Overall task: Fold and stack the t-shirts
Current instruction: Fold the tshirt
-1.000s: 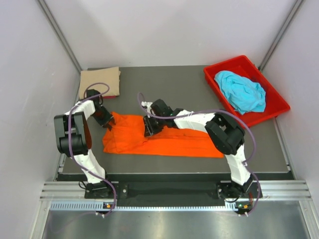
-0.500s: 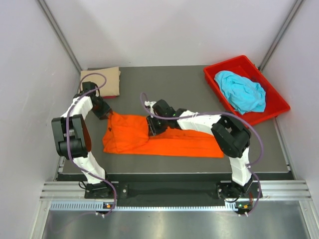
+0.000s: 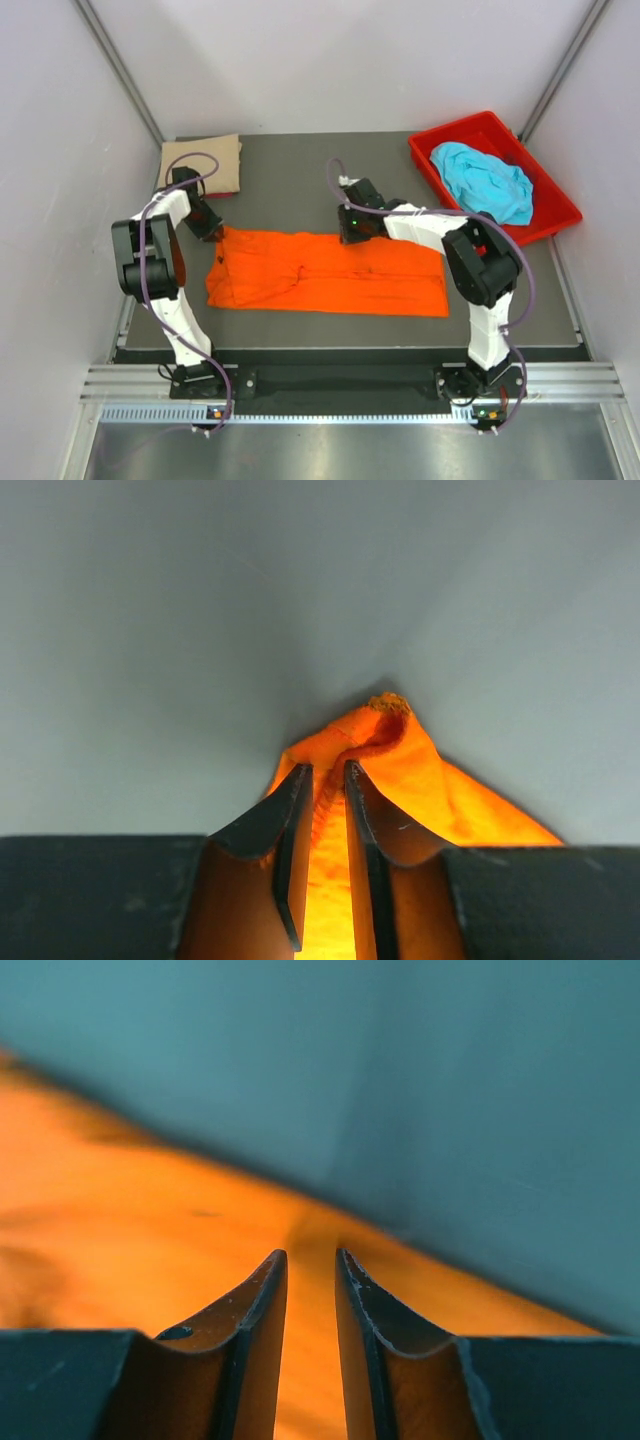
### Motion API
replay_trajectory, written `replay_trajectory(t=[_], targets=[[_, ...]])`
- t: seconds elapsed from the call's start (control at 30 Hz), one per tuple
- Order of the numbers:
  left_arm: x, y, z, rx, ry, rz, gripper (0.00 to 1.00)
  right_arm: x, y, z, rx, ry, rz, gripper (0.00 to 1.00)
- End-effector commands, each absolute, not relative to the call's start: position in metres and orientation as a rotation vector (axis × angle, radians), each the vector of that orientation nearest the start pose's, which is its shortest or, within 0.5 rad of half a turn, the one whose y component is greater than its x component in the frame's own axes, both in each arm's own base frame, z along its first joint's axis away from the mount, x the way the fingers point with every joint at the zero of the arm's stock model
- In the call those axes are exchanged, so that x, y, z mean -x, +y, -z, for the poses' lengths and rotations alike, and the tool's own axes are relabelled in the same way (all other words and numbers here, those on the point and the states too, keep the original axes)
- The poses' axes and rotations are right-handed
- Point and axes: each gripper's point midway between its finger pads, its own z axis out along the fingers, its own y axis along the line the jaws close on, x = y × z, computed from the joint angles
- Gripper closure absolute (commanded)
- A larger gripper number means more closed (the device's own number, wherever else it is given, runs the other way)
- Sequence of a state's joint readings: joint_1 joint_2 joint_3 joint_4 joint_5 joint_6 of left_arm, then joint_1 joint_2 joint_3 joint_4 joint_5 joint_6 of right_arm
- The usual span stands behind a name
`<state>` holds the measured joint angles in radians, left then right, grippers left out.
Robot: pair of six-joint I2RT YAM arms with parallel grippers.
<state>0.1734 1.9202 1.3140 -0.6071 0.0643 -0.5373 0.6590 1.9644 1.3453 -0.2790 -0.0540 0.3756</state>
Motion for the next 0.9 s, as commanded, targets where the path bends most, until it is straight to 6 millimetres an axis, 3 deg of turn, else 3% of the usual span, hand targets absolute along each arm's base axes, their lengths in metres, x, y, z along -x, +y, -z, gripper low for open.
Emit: replay_trajectory(t=[0.0,0.1,0.27,0.37,0.53,0.6,0.73,0.77,0.87], targets=[[-0.396,0.061,-0.021,1.012,2.617,0.009,0.76,-0.374,0.254,-0.029,0.156,2.559,-0.299,0.74],[-0.395,0.063,-0.018,1.029,2.615,-0.003,0.76,-0.377,0.212,-0.010,0.006,2.595,-0.206,0.74],[-0.400,0.061,-0.020,1.030,2.602,0.022,0.76,-0.370,0.180,0.009,-0.113,2.637,-0.140,0.75],[-0.408,0.048,-0.026,0.999,2.582,0.141,0.74,-0.372,0.177,0.000,-0.126,2.608,-0.145,0.74],[-0.431,0.022,-0.057,0.897,2.528,0.389,0.70,-0.373,0.170,-0.014,-0.168,2.577,-0.128,0.74],[-0.427,0.021,-0.063,0.909,2.539,0.382,0.68,-0.371,0.170,-0.017,-0.175,2.575,-0.130,0.74],[-0.418,0.051,-0.088,0.935,2.523,0.125,0.62,-0.370,0.172,-0.039,-0.172,2.537,-0.165,0.72],[-0.415,0.069,-0.099,0.938,2.482,-0.011,0.62,-0.370,0.174,-0.044,-0.166,2.530,-0.188,0.71],[-0.404,0.077,-0.126,0.922,2.426,-0.094,0.60,-0.371,0.183,-0.070,-0.141,2.488,-0.269,0.68]])
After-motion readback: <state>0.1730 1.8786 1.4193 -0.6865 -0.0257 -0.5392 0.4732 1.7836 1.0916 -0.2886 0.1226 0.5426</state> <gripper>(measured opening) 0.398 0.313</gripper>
